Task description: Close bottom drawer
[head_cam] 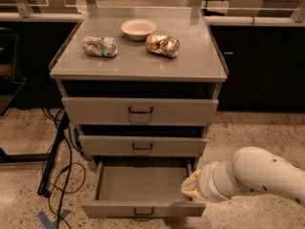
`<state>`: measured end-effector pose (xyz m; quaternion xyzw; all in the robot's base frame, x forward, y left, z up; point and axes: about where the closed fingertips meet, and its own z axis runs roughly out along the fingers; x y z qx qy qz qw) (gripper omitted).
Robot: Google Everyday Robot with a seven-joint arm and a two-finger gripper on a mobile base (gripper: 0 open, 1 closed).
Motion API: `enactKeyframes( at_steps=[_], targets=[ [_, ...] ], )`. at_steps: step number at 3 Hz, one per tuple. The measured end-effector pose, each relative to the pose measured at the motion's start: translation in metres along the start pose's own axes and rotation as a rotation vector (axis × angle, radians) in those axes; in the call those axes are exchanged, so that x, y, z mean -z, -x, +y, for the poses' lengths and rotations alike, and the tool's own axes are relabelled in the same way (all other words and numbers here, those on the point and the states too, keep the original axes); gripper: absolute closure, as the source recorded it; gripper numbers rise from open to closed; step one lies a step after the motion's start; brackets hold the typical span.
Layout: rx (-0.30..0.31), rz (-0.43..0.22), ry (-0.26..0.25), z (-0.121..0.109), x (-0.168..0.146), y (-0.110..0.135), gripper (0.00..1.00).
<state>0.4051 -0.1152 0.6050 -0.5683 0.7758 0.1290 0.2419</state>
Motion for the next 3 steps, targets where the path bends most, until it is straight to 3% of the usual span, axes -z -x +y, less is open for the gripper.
enactKeyframes(
  at_steps=[2,3],
  targets=[
    [-0.069,-0.014,0.07,-0.006,-0.078,-0.043,1.0],
    [-0.069,-0.014,0.07,-0.006,-0.078,-0.043,1.0]
  ],
)
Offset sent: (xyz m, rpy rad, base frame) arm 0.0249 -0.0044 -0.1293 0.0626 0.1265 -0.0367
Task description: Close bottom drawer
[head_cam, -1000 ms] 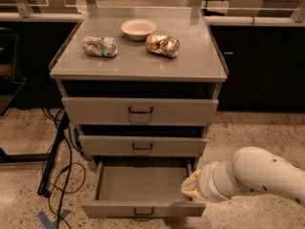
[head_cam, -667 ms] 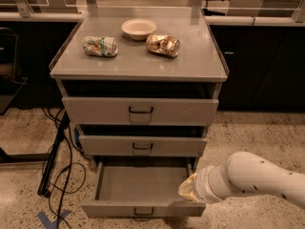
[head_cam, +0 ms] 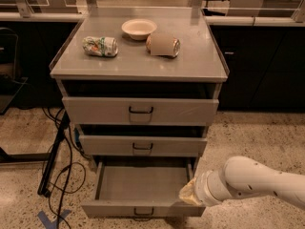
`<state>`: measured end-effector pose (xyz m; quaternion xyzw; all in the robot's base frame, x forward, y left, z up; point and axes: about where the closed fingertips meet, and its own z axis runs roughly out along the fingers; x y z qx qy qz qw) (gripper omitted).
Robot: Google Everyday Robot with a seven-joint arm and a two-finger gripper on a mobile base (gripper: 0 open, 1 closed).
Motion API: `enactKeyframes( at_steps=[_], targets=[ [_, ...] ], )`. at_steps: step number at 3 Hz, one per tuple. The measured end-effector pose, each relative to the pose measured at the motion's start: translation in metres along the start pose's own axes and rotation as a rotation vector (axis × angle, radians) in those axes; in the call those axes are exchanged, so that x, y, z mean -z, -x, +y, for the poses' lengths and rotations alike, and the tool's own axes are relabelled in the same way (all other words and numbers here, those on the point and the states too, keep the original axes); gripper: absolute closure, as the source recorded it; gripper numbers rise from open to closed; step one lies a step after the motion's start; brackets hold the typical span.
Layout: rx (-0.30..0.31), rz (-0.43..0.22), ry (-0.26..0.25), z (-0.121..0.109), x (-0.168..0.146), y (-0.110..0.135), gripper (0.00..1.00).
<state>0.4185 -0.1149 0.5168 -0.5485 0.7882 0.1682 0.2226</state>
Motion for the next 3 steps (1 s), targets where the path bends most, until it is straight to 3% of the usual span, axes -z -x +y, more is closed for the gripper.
enactKeyframes(
  at_steps=[2,3],
  targets=[
    [-0.006,0.042,0.035,0.011,-0.035,-0.009,1.0],
    [-0.027,0.059,0.033,0.012,-0.073,-0.031,1.0]
  ],
)
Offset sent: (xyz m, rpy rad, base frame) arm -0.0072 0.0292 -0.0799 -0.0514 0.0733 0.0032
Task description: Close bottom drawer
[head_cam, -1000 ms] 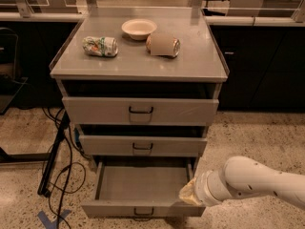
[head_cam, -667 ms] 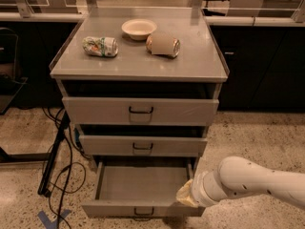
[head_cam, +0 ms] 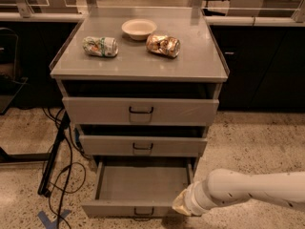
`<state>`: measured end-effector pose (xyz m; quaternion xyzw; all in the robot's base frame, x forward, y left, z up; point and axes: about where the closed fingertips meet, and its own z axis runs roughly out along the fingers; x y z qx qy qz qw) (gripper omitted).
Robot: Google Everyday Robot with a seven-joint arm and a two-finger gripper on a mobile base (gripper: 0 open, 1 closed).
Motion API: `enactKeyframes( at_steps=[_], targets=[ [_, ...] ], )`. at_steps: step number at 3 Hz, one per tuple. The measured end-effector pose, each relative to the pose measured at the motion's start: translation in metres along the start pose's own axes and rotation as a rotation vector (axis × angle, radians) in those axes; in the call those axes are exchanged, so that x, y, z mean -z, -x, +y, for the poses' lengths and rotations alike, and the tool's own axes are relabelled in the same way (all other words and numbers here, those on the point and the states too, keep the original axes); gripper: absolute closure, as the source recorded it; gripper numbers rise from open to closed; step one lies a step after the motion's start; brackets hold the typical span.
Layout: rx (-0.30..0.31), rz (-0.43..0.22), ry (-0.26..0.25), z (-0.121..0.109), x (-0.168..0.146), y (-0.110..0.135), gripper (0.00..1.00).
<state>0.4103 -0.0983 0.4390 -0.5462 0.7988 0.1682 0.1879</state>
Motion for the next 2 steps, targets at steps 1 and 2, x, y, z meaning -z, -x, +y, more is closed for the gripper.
enactKeyframes(
  at_steps=[1,2],
  targets=[
    [-0.015,-0.023,0.0,-0.001,-0.037,-0.018,1.0],
    [-0.017,-0.063,-0.004,-0.009,-0.065,-0.035,1.0]
  ],
)
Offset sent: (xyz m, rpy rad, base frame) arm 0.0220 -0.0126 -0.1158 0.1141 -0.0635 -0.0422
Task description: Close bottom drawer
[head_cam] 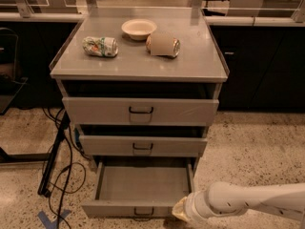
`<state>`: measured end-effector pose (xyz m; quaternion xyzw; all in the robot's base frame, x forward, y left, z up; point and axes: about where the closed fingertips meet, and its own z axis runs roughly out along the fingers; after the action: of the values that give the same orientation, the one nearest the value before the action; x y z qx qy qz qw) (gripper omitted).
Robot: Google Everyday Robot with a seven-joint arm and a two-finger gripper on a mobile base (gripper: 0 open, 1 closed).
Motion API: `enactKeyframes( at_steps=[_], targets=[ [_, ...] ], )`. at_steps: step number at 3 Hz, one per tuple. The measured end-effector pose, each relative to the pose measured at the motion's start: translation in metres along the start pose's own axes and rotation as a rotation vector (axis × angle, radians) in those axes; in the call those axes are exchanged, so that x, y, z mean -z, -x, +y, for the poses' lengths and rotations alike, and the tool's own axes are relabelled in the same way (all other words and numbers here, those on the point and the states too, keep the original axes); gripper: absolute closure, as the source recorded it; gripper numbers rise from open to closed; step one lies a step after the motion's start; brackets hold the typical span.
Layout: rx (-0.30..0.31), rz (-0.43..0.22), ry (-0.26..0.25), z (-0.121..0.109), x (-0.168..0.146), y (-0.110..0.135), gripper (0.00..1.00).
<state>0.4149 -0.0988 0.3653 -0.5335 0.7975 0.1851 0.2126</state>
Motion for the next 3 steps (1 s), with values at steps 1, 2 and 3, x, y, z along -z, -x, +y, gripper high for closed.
enactKeyframes(
  at_steps=[1,2,3],
  targets=[
    [-0.006,-0.067,-0.012,-0.018,-0.017,-0.015,1.0],
    [-0.018,-0.123,-0.013,-0.039,-0.034,-0.028,1.0],
    [-0.018,-0.123,-0.013,-0.039,-0.035,-0.028,1.0]
  ],
)
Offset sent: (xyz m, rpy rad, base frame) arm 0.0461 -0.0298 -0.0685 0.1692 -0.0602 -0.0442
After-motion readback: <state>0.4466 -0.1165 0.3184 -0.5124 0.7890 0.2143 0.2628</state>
